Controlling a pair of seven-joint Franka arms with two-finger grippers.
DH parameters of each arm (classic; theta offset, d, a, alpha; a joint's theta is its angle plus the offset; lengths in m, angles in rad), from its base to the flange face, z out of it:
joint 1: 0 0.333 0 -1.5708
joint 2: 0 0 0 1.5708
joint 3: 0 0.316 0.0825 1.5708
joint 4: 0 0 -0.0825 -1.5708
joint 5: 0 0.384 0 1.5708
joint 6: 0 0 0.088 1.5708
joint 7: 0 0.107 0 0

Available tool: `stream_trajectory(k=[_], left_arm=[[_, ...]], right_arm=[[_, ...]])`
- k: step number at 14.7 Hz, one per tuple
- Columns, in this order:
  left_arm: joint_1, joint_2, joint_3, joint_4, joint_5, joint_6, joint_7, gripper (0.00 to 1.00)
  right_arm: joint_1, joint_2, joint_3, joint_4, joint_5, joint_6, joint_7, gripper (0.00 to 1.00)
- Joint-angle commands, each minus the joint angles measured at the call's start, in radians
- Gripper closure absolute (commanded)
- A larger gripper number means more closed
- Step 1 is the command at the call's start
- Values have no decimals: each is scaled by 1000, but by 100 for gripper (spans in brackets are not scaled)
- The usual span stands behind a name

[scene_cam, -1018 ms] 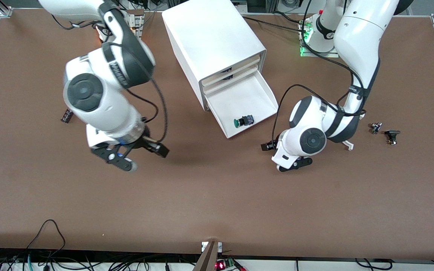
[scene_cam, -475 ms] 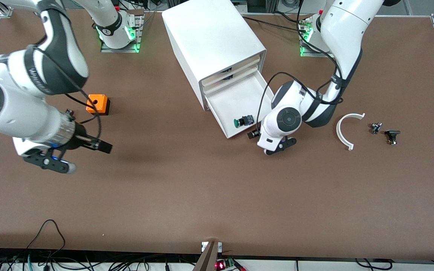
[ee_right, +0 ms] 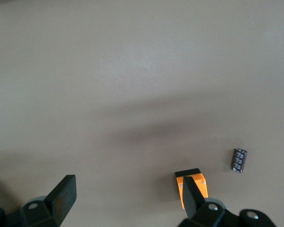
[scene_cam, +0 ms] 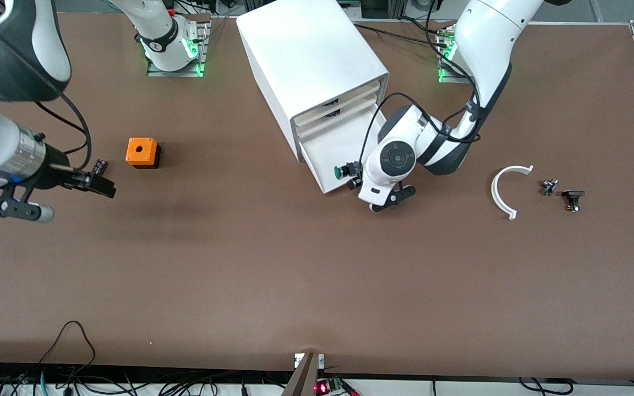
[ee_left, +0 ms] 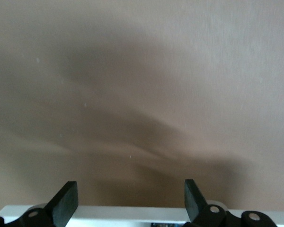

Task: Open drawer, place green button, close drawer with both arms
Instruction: 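Push the drawer shut with the left gripper while the right gripper rests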

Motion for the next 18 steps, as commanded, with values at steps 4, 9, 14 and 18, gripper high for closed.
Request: stream_trajectory(k=[4,9,14,18], left_arm=[[7,-59,-92,-87,13,-1,-32,1],[7,-59,-149,-109,13,-1,-44,1],[8,-58,-187,-129,11,-5,-46,1],[8,-58,-198,-126,-9,-30,-50,1]], right_arm=[[7,-103,3,-63,-3,-34,-31,1],[-121,-135,129,-73,-39,-52,-43,1],[-129,-163,138,-86,-50,-69,-74,1],[-129,-161,135,-86,-53,-83,-74,1]])
